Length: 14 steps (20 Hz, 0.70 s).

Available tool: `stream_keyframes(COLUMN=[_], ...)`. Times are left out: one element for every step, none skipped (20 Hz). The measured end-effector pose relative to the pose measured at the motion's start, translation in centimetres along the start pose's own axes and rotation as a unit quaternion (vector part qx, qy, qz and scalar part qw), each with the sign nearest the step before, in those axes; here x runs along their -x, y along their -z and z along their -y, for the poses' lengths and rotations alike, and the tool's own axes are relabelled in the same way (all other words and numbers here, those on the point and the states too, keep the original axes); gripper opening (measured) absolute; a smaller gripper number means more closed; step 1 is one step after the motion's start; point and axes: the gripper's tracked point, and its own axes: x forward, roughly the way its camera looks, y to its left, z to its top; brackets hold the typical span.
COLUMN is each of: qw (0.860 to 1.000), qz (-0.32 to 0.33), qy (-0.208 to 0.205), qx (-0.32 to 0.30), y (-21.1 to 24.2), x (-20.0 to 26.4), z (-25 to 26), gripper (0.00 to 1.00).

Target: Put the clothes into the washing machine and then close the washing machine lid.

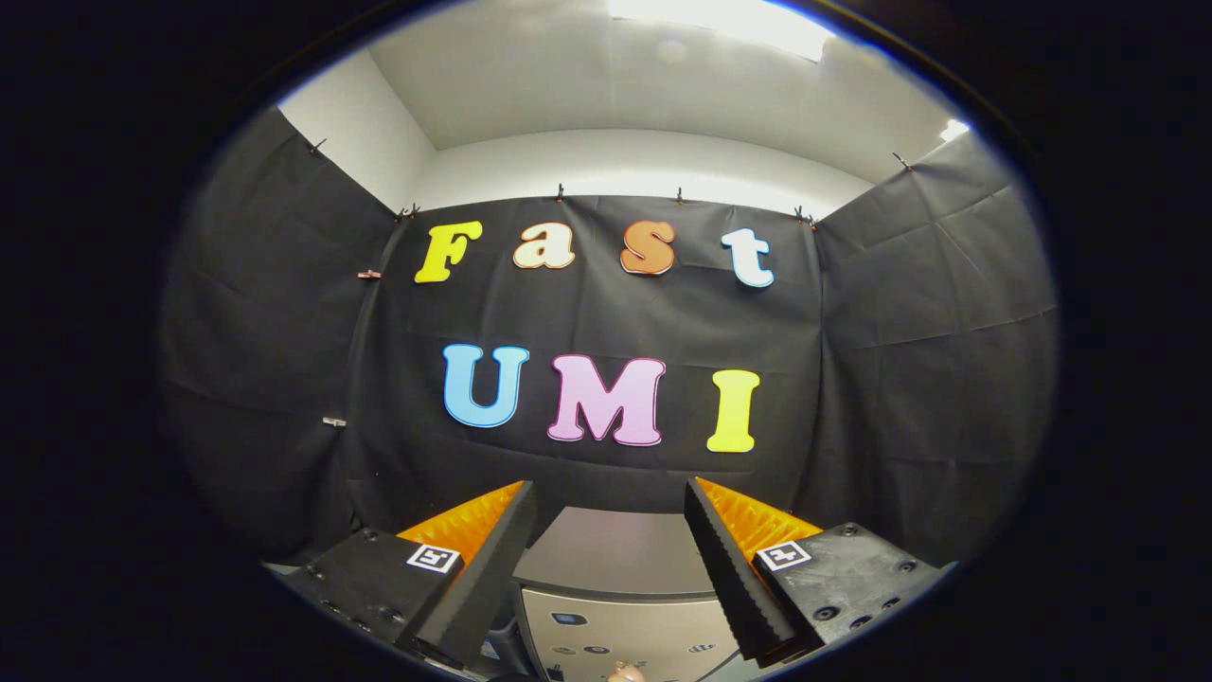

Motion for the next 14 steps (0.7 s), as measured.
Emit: stream_keyframes(qw=[1.0, 1.0, 1.0, 1.0, 1.0, 1.0, 1.0, 1.0, 1.0, 1.0, 1.0, 1.0, 1.0, 1.0], qz=[0.0, 0.001, 0.001, 0.001, 0.001, 0.001, 0.001, 0.002, 0.002, 0.002, 0.002, 0.002, 0.003, 0.003], qy=[0.001, 0.001, 0.001, 0.002, 0.002, 0.002, 0.003, 0.003, 0.003, 0.004, 0.004, 0.005, 0.005, 0.006], qx=[0.0, -0.001, -0.002, -0.002, -0.003, -0.003, -0.003, -0.003, -0.003, -0.003, -0.002, -0.002, -0.002, -0.002], y=[-0.03, -0.02, -0.03, -0.01, -0.05, -0.07, -0.11, -0.11, -0.14, -0.18, -0.26, -0.22, -0.24, -0.29], x=[-0.01, -0.01, -0.02, 0.06, 0.1, 0.13, 0.06, 0.0, 0.2, 0.32, 0.23, 0.21, 0.24, 0.3], z=[0.07, 0.11, 0.13, 0.14, 0.1, 0.09, 0.11, 0.12, 0.15, 0.19, 0.17, 0.16, 0.2, 0.24], gripper=[0.98, 0.98, 0.98, 0.98, 0.98, 0.98, 0.98, 0.98, 0.98, 0.98, 0.98, 0.98, 0.98, 0.98])
